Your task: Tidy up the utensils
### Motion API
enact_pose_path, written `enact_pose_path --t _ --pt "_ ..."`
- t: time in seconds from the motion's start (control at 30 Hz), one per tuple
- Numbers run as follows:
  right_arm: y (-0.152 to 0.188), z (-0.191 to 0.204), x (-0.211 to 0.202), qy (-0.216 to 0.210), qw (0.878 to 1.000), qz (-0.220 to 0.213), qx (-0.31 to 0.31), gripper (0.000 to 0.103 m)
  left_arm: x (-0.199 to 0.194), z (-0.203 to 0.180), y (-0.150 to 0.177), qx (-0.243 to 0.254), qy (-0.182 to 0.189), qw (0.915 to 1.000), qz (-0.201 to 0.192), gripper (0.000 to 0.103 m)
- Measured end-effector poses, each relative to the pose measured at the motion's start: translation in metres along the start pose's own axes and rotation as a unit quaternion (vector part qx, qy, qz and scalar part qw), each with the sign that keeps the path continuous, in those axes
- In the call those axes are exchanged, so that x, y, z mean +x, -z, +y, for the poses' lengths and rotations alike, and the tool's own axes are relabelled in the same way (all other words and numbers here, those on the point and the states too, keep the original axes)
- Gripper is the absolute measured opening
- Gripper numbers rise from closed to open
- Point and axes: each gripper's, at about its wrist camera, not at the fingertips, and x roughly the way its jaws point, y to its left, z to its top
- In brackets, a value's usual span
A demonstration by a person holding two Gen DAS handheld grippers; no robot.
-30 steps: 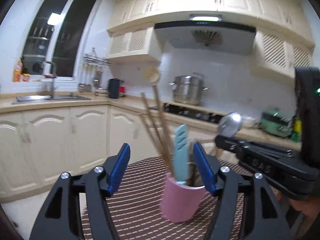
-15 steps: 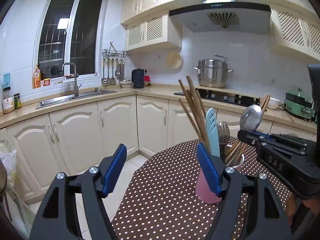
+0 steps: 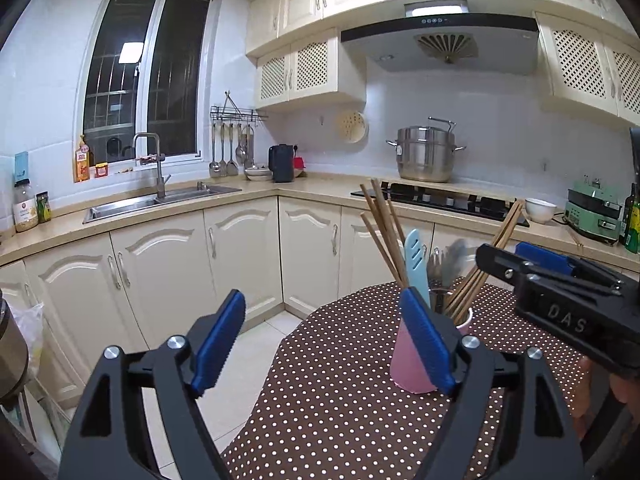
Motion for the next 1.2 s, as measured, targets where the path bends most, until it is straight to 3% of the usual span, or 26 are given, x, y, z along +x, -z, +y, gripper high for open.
enact_pose_path --t 0.27,0.73,1.2 --pt "-0.002 0.001 -0.058 0.017 0.999 -0.030 0.016 0.064 -0.037 -0.004 -0.011 -0.001 0.005 0.9999 -0.012 0.079" --pt "-0.001 0.027 -0.172 0.076 0.993 -0.093 -0.018 0.088 -0.134 -0.015 -0.029 -0.005 0.046 0.9965 -0.069 0.087" --pt "0.001 0.034 -0.221 0.107 0.986 -0.123 -0.035 0.094 -0.183 -0.028 -0.031 0.011 0.047 0.9934 -0.104 0.092"
